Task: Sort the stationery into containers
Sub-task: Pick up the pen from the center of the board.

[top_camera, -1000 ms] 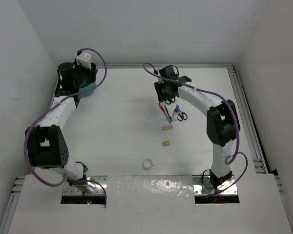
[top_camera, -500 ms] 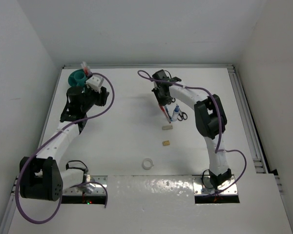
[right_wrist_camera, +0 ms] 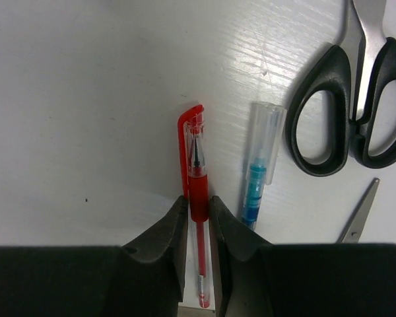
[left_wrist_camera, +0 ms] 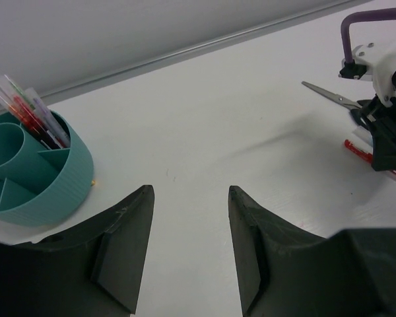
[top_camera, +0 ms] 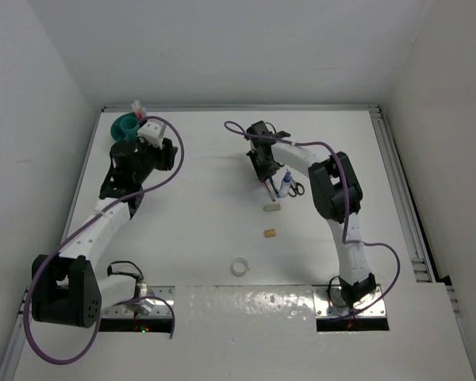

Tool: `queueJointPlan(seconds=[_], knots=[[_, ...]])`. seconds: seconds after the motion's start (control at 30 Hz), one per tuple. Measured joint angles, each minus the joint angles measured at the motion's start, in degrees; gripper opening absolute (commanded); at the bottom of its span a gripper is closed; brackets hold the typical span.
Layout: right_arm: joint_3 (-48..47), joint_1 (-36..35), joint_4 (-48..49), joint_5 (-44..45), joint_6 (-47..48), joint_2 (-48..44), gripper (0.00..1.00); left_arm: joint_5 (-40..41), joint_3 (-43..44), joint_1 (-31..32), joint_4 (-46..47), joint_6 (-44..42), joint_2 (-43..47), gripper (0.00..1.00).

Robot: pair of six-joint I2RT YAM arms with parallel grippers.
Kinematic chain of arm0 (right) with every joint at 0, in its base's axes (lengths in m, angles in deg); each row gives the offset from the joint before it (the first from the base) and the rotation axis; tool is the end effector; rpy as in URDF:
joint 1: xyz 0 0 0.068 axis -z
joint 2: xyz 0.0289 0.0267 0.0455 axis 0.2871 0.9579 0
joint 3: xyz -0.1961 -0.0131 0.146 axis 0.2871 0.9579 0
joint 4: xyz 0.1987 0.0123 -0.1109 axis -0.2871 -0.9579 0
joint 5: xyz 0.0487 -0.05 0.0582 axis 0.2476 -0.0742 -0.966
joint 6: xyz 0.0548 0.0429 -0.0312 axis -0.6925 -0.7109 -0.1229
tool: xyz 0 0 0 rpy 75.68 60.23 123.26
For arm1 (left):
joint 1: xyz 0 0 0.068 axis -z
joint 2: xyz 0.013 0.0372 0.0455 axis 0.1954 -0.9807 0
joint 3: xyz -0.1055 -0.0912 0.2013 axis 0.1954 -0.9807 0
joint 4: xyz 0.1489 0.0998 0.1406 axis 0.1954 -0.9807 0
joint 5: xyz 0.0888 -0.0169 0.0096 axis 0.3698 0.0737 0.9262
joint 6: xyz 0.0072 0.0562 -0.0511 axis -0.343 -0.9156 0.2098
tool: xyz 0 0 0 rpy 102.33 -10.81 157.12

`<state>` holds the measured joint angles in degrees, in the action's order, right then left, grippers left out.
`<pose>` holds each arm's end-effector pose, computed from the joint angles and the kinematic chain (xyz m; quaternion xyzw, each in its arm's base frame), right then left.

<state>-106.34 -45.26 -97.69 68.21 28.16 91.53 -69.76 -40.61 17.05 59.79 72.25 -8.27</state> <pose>0.3827 0.1999 0.1061 -0.1126 0.9734 0.0170 0.1987 0.2750 -0.0431 0.2712 0.1804 0.7498 -0.0674 0.6330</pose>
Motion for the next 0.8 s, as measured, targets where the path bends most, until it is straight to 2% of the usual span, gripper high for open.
queueJointPlan(seconds=[0.13,0.23,0.27,0.43,0.53,0.67,0.8], knots=[[1.20,0.04,1.75,-1.25,-1.36,-0.48,0.20,0.61,0.00,0.15,0.52,0.55,0.00,0.47],[2.56,0.04,3.19,-2.10,-1.99,-1.16,0.02,0.96,0.00,0.17,0.74,0.98,0.09,0.47],[2.73,0.02,3.45,-2.38,-2.23,-1.27,0.00,0.94,0.00,0.20,0.87,1.16,0.09,0.47],[4.39,0.04,5.01,-4.22,-2.38,-2.36,0.00,-0.46,0.00,0.20,1.90,2.14,0.50,0.47],[8.85,-0.22,8.41,-6.95,-2.36,-5.11,0.00,-2.67,-0.09,0.20,2.40,3.48,1.14,0.47],[16.79,-0.96,17.09,-11.02,-2.36,-12.74,0.00,-7.85,-1.16,0.24,3.48,6.21,2.12,0.51],[21.70,-2.01,30.80,-16.04,-2.62,-22.88,0.00,-15.19,-2.25,0.66,4.37,8.48,2.36,0.56]])
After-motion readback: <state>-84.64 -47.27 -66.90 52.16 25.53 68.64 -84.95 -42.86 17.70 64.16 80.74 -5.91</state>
